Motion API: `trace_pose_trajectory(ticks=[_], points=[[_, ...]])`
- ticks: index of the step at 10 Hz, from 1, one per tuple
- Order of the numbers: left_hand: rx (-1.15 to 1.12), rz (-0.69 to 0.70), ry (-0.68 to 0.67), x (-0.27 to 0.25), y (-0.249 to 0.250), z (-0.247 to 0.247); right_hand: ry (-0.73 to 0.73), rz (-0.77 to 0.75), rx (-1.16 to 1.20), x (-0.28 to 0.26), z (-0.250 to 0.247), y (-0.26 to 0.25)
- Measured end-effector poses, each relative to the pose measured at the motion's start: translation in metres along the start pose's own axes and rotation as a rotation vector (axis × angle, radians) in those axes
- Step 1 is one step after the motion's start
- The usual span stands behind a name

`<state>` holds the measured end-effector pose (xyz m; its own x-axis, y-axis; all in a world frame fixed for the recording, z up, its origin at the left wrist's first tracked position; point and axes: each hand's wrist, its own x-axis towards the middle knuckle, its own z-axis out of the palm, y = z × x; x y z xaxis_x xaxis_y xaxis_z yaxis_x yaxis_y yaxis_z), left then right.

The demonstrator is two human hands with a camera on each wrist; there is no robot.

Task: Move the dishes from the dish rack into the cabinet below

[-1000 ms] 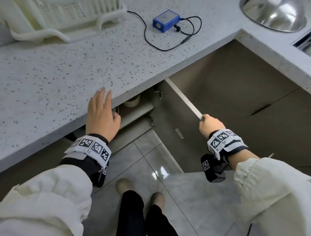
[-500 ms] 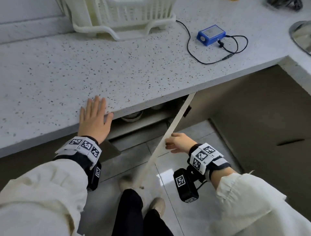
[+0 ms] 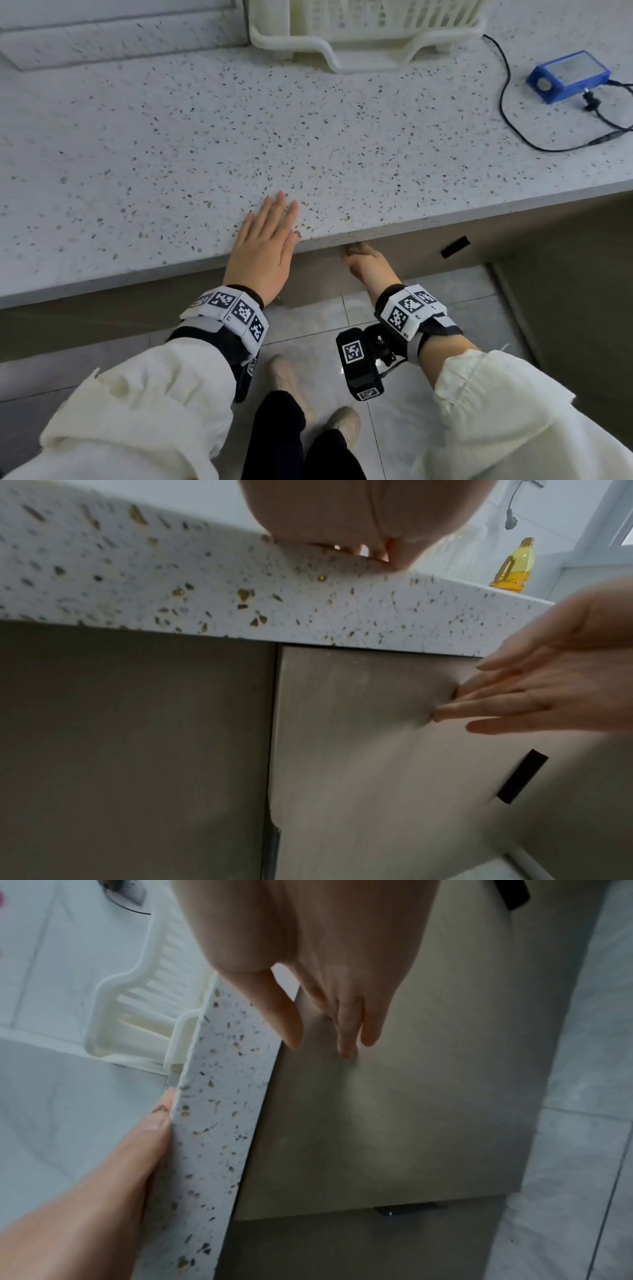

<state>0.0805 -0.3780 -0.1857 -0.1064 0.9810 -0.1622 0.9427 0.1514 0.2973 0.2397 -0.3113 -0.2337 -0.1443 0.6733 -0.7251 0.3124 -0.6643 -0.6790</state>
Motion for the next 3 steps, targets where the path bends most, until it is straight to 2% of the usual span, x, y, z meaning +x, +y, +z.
trace_pose_trajectory(ticks=[2,3], points=[[0.014,0.032,0.023,0.0,-0.002,0.002,-0.026,-0.062,0.116,0.007,0.004,0.001],[-0.004,0.027,0.036,0.002,-0.002,0.0,-0.103,-0.082,0.097,-0.005,-0.004,0.0]])
